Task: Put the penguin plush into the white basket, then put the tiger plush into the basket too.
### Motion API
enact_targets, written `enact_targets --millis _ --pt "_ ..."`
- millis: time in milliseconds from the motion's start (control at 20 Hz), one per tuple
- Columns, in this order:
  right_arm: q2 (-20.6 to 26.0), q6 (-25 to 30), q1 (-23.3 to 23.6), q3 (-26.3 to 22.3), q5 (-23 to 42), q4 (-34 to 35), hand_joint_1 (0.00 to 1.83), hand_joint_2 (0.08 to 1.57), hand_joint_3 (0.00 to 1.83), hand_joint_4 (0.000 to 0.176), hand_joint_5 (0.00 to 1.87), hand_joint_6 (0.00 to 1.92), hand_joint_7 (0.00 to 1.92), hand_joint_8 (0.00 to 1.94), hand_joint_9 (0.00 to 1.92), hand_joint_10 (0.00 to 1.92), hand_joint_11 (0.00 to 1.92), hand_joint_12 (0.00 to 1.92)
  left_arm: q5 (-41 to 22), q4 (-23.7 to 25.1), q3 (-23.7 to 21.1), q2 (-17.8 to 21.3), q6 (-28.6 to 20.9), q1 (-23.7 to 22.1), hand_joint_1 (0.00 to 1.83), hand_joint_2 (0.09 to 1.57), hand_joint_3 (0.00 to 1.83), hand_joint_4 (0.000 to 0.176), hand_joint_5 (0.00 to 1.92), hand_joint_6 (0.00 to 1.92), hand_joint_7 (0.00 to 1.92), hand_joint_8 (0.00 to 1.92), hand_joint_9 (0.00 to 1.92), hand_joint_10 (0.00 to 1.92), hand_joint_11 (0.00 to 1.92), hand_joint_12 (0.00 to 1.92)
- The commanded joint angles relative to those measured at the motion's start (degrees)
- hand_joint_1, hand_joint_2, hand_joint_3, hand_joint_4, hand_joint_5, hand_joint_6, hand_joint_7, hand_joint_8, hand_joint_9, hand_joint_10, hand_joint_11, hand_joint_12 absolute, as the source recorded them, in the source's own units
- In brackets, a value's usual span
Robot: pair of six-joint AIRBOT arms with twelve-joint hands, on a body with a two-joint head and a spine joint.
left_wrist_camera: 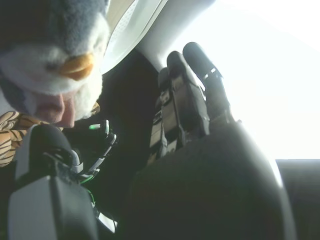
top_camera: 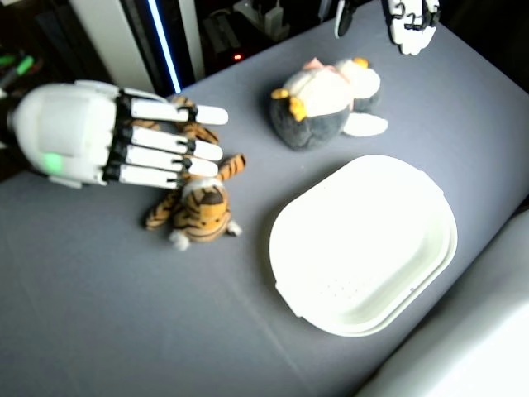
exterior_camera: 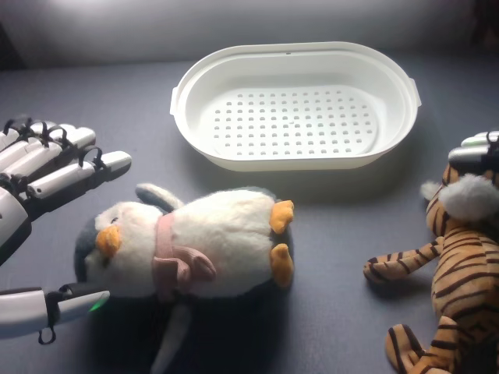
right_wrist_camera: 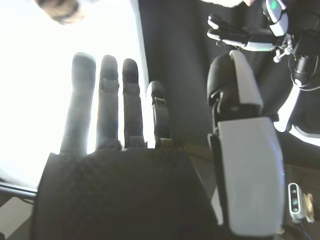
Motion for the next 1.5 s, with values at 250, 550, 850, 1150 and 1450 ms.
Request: enact_targets --millis 250,550,850,1150,1450 --pt "0.0 0.2 0.4 0.5 6.7 1.6 0.49 1.27 0.0 0.074 0.45 0.0 0.38 0.0 0.34 0.0 0.33 0.09 1.2 2.2 1.8 0.9 1.6 -2.5 0.63 0.9 0.0 0.176 0.16 0.0 0.11 0.0 0.12 0.0 0.0 0.23" --pt "0.1 0.2 0.5 0.5 6.7 1.2 0.41 1.29 0.0 0.112 0.4 0.0 0.38 0.0 0.36 0.01 0.34 0.09 14.7 3.7 5.6 -3.9 7.9 -12.0 0.73 0.78 0.0 0.176 0.11 0.0 0.06 0.0 0.21 0.0 0.0 0.87" --pt "0.1 0.2 0.4 0.6 6.7 1.1 0.48 1.3 0.0 0.075 0.44 0.01 0.4 0.0 0.39 0.01 0.39 0.09 24.0 0.6 9.6 -9.2 13.9 -16.6 0.88 0.88 0.01 0.142 0.22 0.01 0.17 0.01 0.31 0.02 0.07 1.08" --pt "0.1 0.2 0.3 0.6 6.7 1.2 0.5 1.31 0.0 0.076 0.43 0.0 0.37 0.0 0.37 0.0 0.37 0.07 14.3 5.0 6.1 -4.5 10.6 -16.6 1.27 1.11 0.0 0.0 1.1 0.54 0.93 1.32 1.01 1.23 0.99 1.6" --pt "0.0 0.4 0.3 0.5 6.8 1.1 0.5 1.33 0.0 0.075 0.44 0.0 0.4 0.0 0.38 0.01 0.42 0.07 4.2 8.5 6.8 -0.7 6.0 -20.6 1.27 1.1 0.0 0.0 1.13 0.56 0.95 1.24 0.96 1.12 0.89 1.49"
